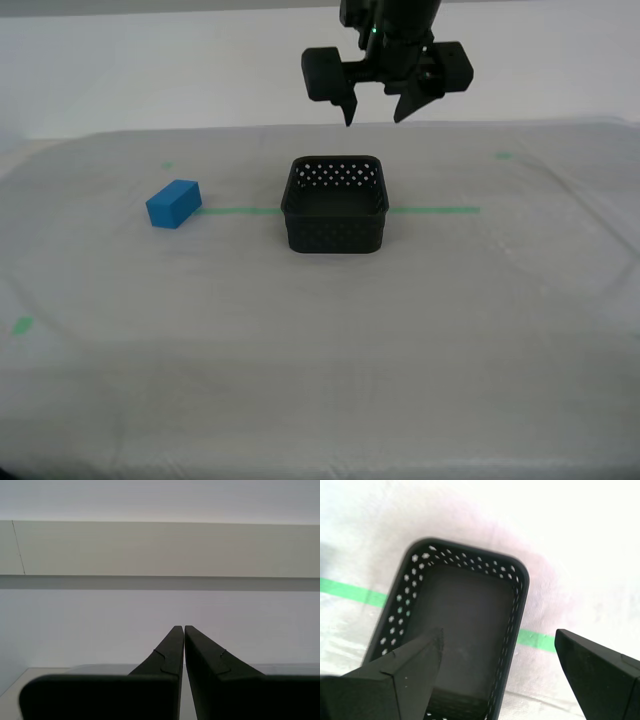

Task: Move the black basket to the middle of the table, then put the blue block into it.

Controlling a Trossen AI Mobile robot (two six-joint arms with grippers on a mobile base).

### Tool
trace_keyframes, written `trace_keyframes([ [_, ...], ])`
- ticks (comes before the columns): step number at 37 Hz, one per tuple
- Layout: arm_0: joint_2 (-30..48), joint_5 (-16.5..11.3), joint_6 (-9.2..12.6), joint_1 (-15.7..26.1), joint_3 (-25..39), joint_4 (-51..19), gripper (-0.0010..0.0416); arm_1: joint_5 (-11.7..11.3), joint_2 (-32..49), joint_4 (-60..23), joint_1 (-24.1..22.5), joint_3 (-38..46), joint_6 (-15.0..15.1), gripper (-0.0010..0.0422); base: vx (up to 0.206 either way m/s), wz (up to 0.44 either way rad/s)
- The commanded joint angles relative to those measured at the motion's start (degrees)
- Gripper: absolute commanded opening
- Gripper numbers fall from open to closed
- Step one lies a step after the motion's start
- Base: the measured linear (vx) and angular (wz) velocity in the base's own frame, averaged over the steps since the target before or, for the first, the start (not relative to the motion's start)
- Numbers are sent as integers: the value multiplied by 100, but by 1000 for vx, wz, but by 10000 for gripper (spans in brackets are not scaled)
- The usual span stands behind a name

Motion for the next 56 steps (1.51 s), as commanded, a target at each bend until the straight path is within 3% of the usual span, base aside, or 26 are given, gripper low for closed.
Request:
trace_keyframes([
  [1,-229,33,-118,-2,4,-39,300,9,-2,28,0,2,9,0,0,0],
  [6,-542,142,-428,-2,4,-31,302,9,-2,28,-2,2,9,0,0,0],
  [10,-785,546,-763,-26,4,-24,313,9,-2,28,0,2,9,0,0,0],
  [12,-896,599,-892,-72,4,-31,315,9,-2,28,-2,2,9,0,0,0],
  [18,-1226,551,-1014,-328,4,-66,309,9,-2,28,-2,2,9,0,0,0],
  [24,-1554,310,-1167,-734,4,-120,309,9,-2,31,-2,2,9,0,0,0],
  [33,-1880,313,-1386,-1436,0,-254,313,9,-2,28,0,2,9,0,0,0],
  [51,-2015,302,-1694,-2944,-2,-413,314,9,-2,31,0,2,9,0,0,0],
  [56,-2015,136,-1746,-3340,-2,-426,313,9,-2,28,-2,2,9,0,0,0],
])
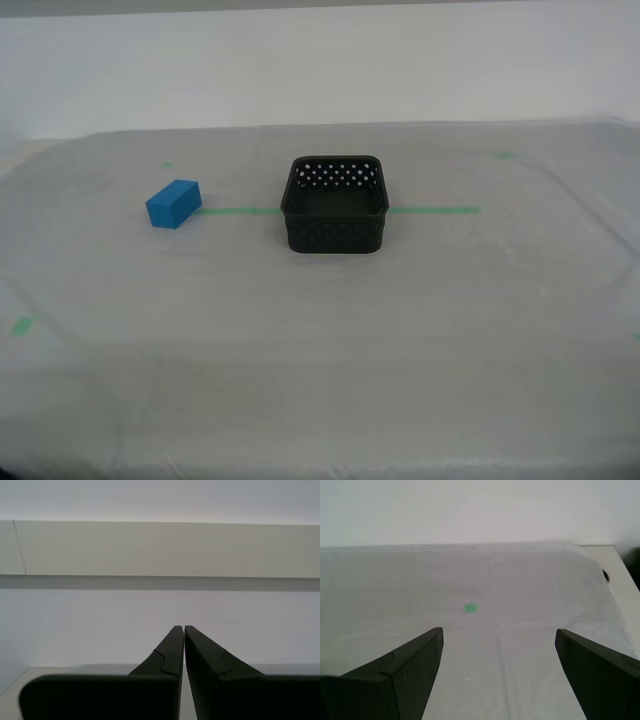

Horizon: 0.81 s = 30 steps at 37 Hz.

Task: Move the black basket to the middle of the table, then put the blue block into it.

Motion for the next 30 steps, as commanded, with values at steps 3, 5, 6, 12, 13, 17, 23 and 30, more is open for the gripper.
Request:
trace_keyframes([
  [3,7,-317,-31,-428,2,-39,314,11,-2,31,-2,2,9,0,0,0],
  [5,7,-382,-33,-560,2,-39,313,11,-2,28,0,2,9,0,0,0],
  [6,7,-385,-35,-614,2,-37,313,11,-2,28,0,2,9,0,0,0],
  [12,7,-459,-72,-835,2,13,308,11,-2,28,-2,2,9,0,0,0],
  [13,7,-507,-72,-850,2,15,307,11,-2,28,-2,2,9,0,0,0],
  [17,7,-636,-70,-850,2,24,309,11,-2,28,-2,2,9,0,0,0],
  [23,7,-667,-50,-846,-2,-26,314,11,-2,28,0,2,9,0,0,0],
  [30,61,-673,-55,-852,-229,170,314,11,-2,74,-2,7,9,0,0,0],
])
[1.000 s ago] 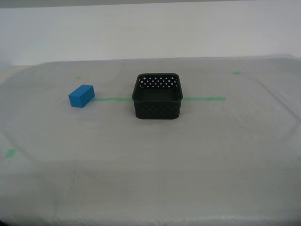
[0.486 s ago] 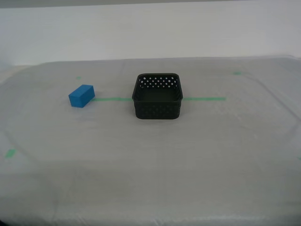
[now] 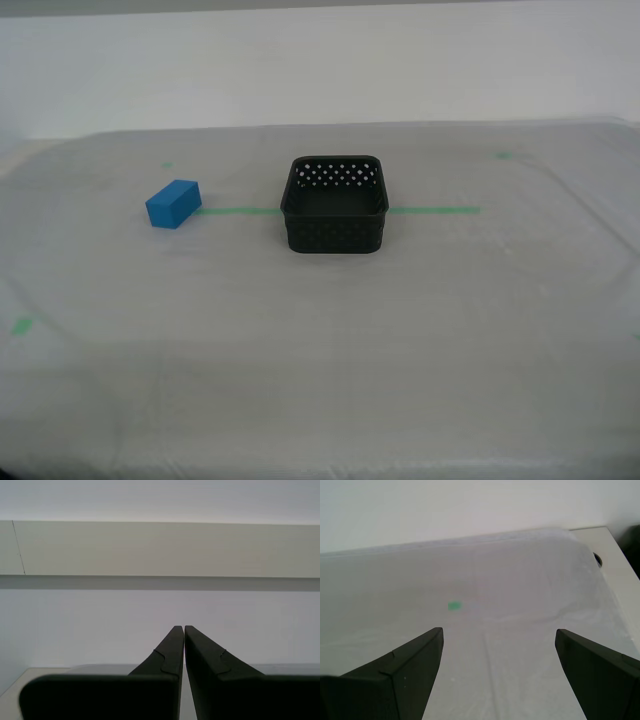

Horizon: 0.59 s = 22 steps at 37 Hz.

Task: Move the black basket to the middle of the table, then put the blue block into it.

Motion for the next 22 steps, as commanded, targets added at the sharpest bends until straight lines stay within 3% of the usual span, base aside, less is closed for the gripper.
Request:
trace_keyframes([
  [1,4,-35,11,2,-262,216,314,11,-2,72,-2,15,-9,0,0,0],
  [10,2,-190,120,13,-1108,881,299,11,-2,72,-2,13,-15,0,0,0],
  [22,2,-343,136,13,-1635,1471,313,13,-2,35,-2,13,-42,0,0,0],
])
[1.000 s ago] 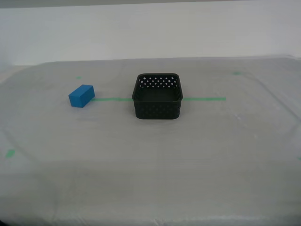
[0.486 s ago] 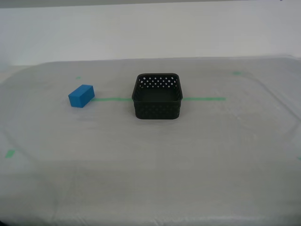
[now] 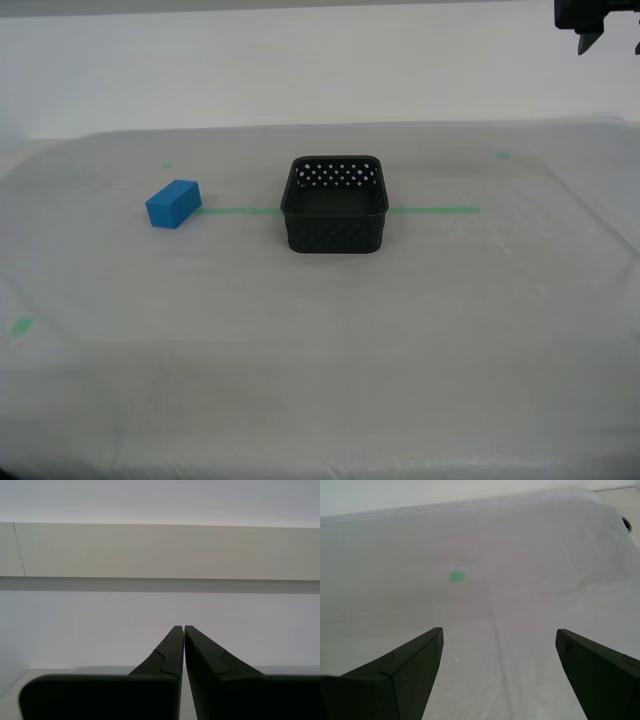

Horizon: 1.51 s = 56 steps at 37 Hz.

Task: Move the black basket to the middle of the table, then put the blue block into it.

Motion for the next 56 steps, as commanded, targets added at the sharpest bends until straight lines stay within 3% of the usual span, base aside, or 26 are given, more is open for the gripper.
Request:
trace_keyframes([
  [1,-2,-140,35,2,-142,208,312,11,-2,-28,-2,2,-35,0,0,0],
  [31,-2,-142,31,2,-192,282,298,79,-2,-2531,-9,702,-70,0,0,0],
  [44,-2,-142,31,2,-192,282,315,79,-2,-4013,-9,1062,-111,0,0,0],
  [56,-2,-142,31,0,-192,282,297,81,7,-5469,-9,1591,-109,0,0,0],
])
